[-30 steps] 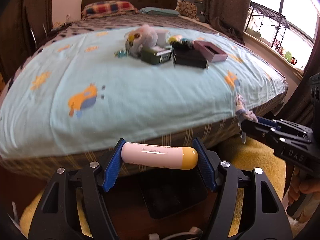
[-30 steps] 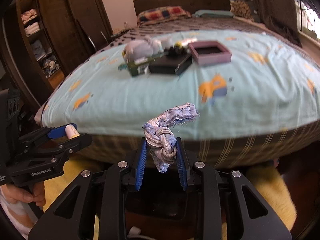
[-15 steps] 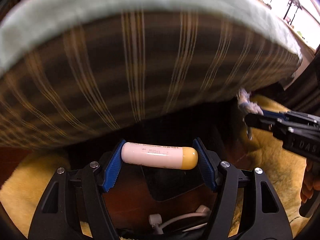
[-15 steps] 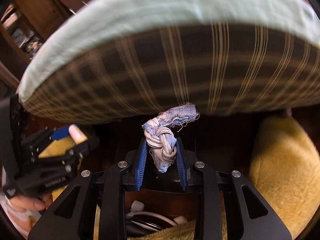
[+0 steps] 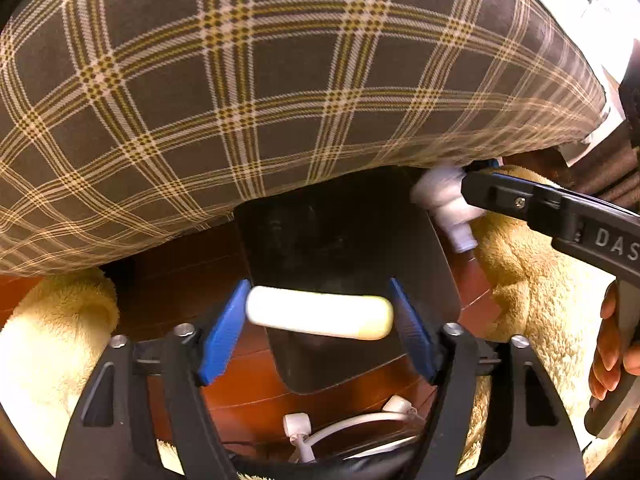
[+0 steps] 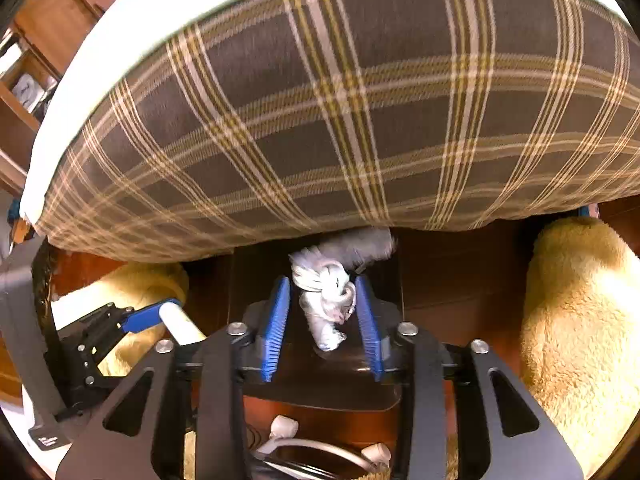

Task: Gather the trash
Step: 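Carry the cloth and tube down to the bin and open both grippers, then grasp the pink box with the right gripper while the left grasps the green bottle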

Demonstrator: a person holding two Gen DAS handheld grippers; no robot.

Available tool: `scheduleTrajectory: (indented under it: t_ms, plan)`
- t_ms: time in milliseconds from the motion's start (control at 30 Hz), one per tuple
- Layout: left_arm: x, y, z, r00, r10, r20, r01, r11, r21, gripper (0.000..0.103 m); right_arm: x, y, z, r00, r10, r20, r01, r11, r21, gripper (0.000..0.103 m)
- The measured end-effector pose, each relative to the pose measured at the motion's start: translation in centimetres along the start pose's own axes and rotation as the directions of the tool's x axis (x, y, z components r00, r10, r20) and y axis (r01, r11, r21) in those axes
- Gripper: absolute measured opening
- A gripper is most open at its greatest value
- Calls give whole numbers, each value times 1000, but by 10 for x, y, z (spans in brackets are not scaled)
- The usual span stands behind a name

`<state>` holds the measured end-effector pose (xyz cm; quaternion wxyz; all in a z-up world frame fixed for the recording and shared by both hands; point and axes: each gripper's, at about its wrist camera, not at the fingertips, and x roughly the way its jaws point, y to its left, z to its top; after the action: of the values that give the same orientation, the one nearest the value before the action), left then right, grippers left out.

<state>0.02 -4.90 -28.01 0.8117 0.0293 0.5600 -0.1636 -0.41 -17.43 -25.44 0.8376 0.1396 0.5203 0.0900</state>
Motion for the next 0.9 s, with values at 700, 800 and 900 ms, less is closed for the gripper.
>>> scheduleTrajectory:
  t_ms: [700, 800, 900]
  plan:
    - [-108, 15, 38, 965, 94, 245, -99, 995, 7, 84, -129, -6, 55, 958, -24, 286, 29, 1000, -11, 72]
    - [-130, 20, 48, 952, 103, 289, -107, 994, -1, 84, -152, -8, 72, 939, -38, 341, 52, 998, -30, 74]
    - [-150, 27, 61, 938, 104, 331, -105, 994, -14, 84, -160, -13, 92, 924, -73, 375, 93, 995, -35, 76]
